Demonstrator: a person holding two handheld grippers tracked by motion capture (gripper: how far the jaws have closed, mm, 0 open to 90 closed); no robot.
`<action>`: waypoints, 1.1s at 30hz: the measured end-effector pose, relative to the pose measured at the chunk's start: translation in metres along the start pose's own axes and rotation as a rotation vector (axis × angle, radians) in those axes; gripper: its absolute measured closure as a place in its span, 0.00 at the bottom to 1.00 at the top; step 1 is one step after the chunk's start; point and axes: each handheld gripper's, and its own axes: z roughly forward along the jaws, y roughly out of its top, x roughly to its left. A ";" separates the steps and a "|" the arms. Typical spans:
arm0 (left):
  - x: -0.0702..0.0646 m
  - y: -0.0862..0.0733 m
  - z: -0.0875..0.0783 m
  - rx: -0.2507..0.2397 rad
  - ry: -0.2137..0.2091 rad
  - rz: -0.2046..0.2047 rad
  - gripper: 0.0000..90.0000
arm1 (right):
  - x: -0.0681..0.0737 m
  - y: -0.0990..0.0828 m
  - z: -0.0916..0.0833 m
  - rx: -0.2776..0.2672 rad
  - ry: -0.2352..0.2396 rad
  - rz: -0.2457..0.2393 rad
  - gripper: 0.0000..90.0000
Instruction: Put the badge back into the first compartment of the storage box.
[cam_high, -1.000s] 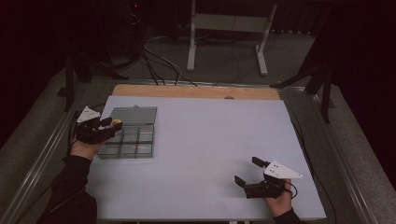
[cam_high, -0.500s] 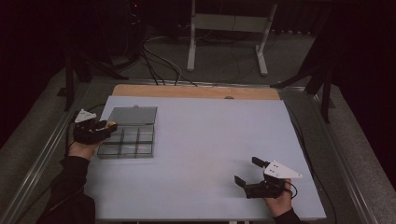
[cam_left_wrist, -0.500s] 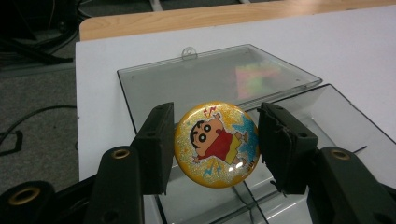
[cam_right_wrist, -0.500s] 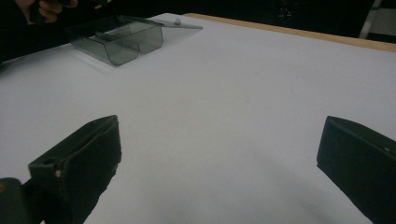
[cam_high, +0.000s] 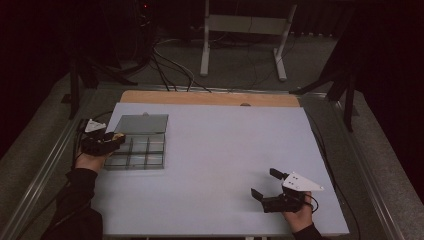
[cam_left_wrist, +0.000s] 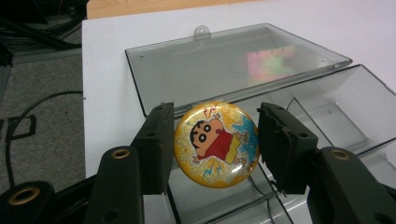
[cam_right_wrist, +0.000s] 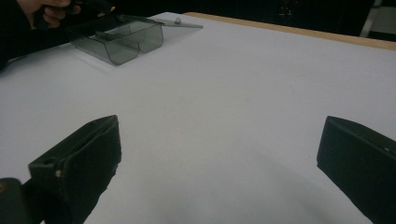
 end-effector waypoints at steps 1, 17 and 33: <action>0.000 0.000 0.001 0.002 0.001 -0.002 0.54 | 0.000 0.000 0.000 0.001 0.000 0.000 0.00; -0.010 -0.004 0.012 0.070 0.024 0.053 0.54 | 0.000 0.000 0.000 0.001 0.003 0.004 0.00; -0.010 -0.003 0.012 0.058 0.045 0.057 0.53 | -0.001 0.000 0.000 0.001 0.005 0.007 0.00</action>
